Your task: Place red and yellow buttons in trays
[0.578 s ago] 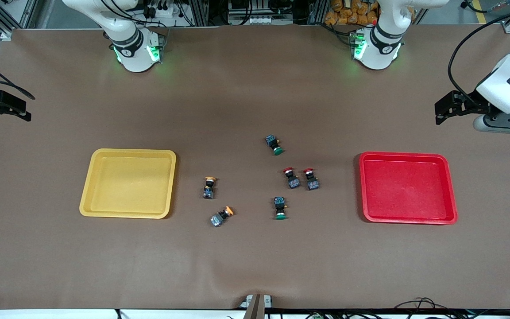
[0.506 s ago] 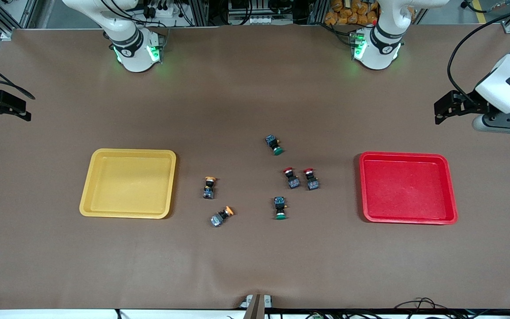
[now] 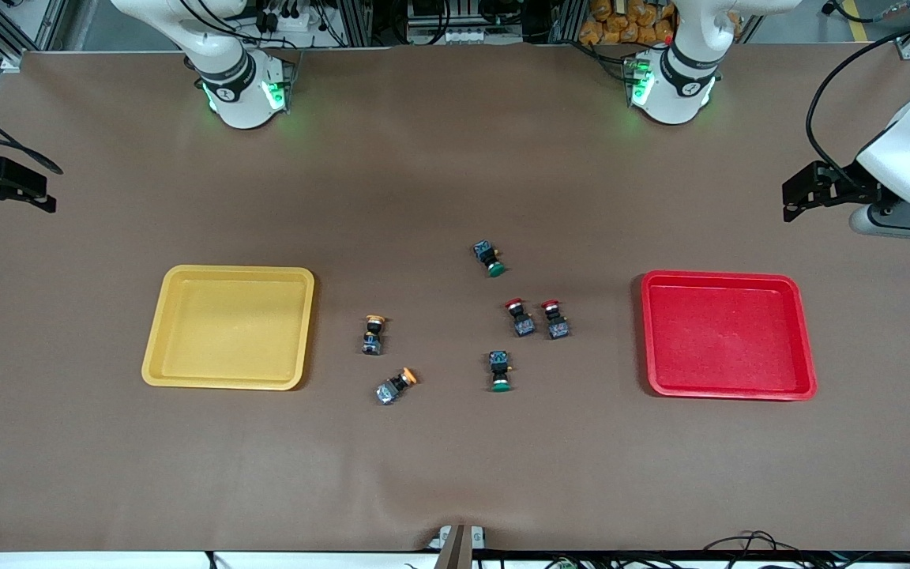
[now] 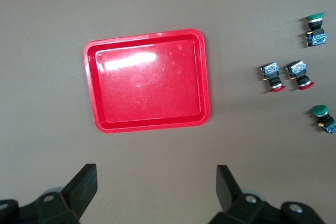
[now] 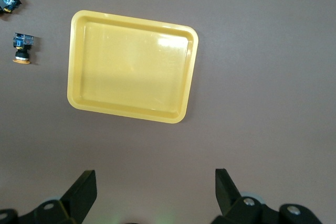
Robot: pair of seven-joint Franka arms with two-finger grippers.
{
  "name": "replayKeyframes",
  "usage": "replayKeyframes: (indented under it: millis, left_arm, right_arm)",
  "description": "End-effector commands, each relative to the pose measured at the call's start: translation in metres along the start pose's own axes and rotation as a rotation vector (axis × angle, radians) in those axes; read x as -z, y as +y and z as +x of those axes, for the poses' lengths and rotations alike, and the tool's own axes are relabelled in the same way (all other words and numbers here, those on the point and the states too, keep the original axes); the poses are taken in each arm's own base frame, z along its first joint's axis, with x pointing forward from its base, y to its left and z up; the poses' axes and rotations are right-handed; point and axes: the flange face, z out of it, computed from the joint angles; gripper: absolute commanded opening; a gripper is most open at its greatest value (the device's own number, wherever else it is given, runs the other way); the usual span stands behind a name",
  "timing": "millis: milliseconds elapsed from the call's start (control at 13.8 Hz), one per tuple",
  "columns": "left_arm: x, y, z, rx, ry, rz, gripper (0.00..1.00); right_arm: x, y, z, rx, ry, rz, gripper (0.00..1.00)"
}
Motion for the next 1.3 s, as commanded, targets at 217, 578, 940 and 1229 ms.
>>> replayKeyframes:
  millis: [217,578,940,1229]
  left_arm:
    - [-0.012,0.010,0.006,-0.028,-0.057,0.016,1.00]
    - [-0.021,0.011,0.008,-0.028,-0.081,0.011,1.00]
    - [-0.021,0.013,0.009,-0.028,-0.084,0.005,1.00]
    - [-0.023,0.013,0.009,-0.032,-0.088,0.005,1.00]
  right_arm:
    - [0.005,0.002,-0.005,-0.008,0.002,-0.009,1.00]
    - [0.005,0.005,-0.004,-0.014,0.006,-0.009,1.00]
    - [-0.001,-0.001,0.002,-0.003,0.001,-0.007,1.00]
    - [0.000,-0.030,0.009,0.037,0.006,0.003,1.00]
